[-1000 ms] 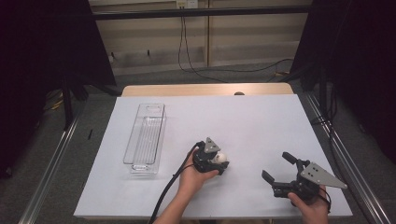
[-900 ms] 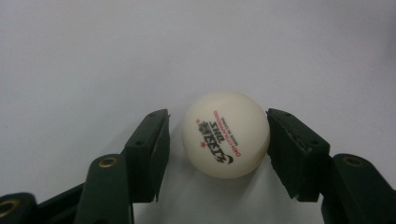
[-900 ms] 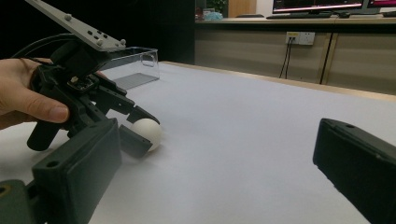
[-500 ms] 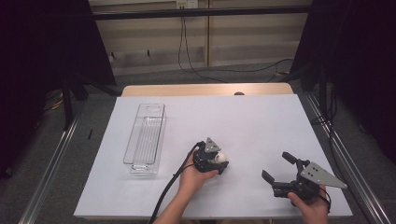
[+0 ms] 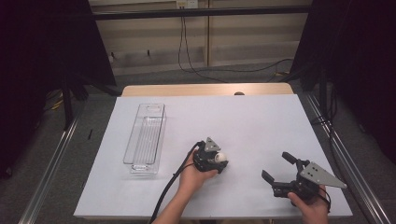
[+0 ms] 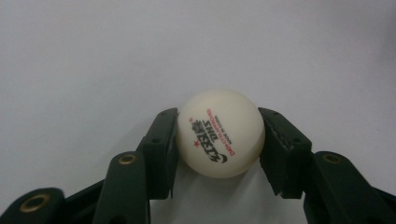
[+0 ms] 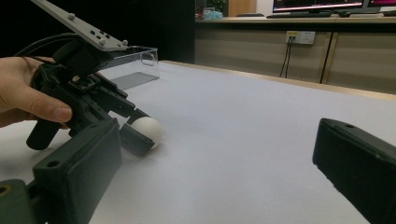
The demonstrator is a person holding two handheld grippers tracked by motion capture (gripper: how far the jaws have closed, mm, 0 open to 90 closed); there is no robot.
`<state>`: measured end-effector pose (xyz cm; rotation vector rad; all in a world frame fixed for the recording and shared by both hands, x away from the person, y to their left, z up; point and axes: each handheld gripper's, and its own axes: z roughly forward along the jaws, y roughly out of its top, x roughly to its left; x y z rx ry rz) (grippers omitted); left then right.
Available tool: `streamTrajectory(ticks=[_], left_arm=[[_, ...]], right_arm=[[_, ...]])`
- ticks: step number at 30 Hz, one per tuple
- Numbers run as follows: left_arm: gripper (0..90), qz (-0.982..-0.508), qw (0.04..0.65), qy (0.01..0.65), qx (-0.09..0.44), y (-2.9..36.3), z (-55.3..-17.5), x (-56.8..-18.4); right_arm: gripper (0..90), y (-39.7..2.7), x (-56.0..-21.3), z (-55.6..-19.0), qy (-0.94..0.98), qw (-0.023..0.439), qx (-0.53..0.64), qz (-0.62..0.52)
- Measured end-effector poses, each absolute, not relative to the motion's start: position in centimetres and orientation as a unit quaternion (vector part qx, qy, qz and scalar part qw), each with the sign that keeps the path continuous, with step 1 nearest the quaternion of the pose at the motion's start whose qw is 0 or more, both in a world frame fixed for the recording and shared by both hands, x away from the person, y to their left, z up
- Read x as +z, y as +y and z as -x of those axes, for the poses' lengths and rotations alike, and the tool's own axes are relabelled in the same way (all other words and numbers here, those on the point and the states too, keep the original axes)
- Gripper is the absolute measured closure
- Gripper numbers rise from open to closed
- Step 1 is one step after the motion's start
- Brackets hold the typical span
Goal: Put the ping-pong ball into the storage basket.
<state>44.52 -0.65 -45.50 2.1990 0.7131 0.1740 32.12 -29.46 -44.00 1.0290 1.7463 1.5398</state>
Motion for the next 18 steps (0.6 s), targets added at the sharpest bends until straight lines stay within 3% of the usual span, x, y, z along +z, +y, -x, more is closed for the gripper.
streamTrajectory(ticks=[18], left_arm=[[51.0,-0.867,0.400,0.291,0.062,-0.11,-44.69,-44.84]], right_arm=[[1.0,-29.39,-43.95,-32.09,0.653,0.294,0.580,-0.388]])
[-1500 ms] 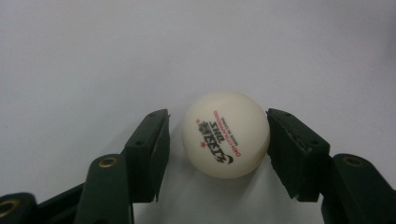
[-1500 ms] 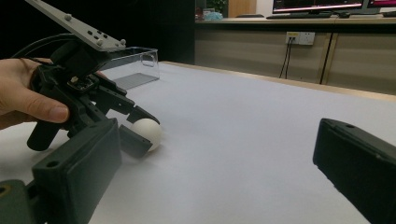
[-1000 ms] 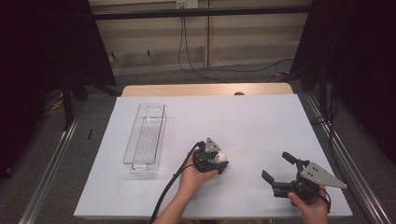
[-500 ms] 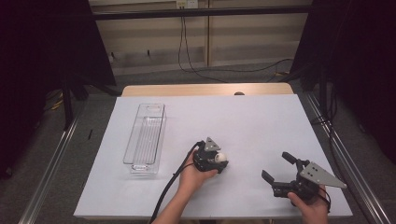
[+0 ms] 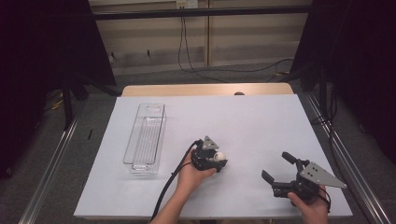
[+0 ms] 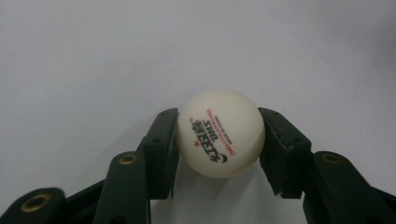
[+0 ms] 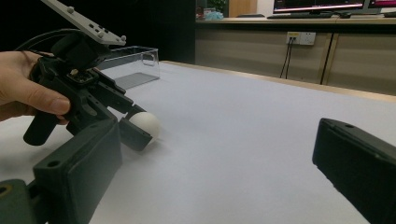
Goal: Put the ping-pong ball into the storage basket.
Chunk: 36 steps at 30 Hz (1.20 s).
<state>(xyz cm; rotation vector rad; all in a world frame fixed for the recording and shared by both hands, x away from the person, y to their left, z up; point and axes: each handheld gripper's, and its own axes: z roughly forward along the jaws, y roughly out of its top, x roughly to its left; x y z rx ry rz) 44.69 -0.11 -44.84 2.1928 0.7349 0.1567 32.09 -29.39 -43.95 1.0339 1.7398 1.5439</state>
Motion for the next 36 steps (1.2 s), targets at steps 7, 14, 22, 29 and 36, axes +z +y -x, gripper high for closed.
streamTrajectory(ticks=[7,14,22,29,36], left_arm=[[51.0,-0.863,0.409,0.291,0.060,0.1,-44.7,-44.6],[51.1,-0.861,0.409,0.299,0.055,0.4,-44.7,-44.2],[51.0,-0.856,0.414,0.305,0.053,0.7,-44.7,-43.9],[51.0,-0.851,0.421,0.309,0.050,1.0,-44.8,-43.7],[51.1,-0.852,0.419,0.311,0.040,1.3,-44.8,-43.4]], right_arm=[[1.0,-29.4,-43.9,-32.1,0.655,0.293,0.580,-0.386],[1.0,-29.4,-43.9,-32.1,0.655,0.292,0.580,-0.387],[1.0,-29.5,-43.9,-32.1,0.654,0.292,0.581,-0.387],[1.0,-29.4,-43.9,-32.1,0.652,0.293,0.581,-0.389],[1.0,-29.5,-43.9,-32.1,0.656,0.292,0.580,-0.385]])
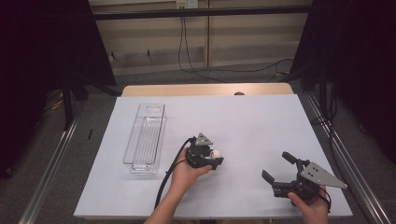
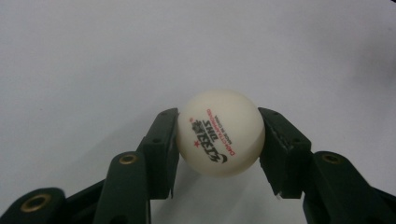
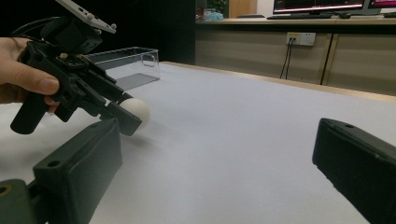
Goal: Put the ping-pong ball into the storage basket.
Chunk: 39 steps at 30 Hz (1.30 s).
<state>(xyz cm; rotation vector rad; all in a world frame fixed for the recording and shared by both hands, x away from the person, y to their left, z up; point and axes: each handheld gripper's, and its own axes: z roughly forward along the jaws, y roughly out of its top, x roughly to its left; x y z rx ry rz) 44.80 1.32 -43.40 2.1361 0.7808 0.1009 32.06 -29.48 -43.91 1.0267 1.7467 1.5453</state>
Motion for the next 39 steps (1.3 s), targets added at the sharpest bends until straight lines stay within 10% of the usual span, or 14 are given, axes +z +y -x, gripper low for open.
streamTrajectory(ticks=[39], left_arm=[[51.1,-0.845,0.419,0.328,0.043,3.2,-45.3,-41.5]], right_arm=[[1.1,-29.5,-43.9,-32.1,0.655,0.290,0.582,-0.384]])
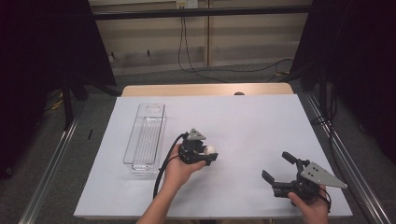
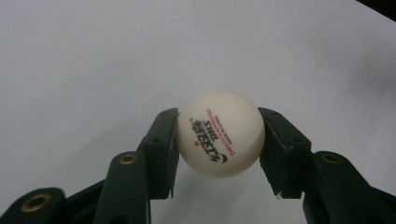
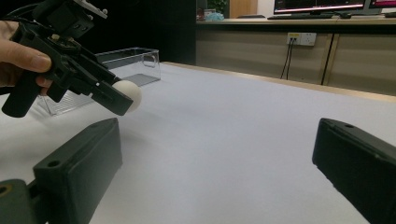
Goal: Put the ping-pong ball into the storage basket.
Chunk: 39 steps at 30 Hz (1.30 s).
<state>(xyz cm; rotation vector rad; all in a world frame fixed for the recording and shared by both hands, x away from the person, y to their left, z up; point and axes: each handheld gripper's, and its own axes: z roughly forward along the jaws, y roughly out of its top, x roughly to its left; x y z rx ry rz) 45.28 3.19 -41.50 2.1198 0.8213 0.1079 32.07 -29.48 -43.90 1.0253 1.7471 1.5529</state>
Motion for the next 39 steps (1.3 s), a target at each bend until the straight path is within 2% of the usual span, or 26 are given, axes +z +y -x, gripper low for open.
streamTrajectory(ticks=[39], left_arm=[[51.1,-0.843,0.410,0.346,0.050,5.1,-45.6,-40.3]], right_arm=[[1.3,-29.5,-43.9,-32.1,0.655,0.292,0.582,-0.384]])
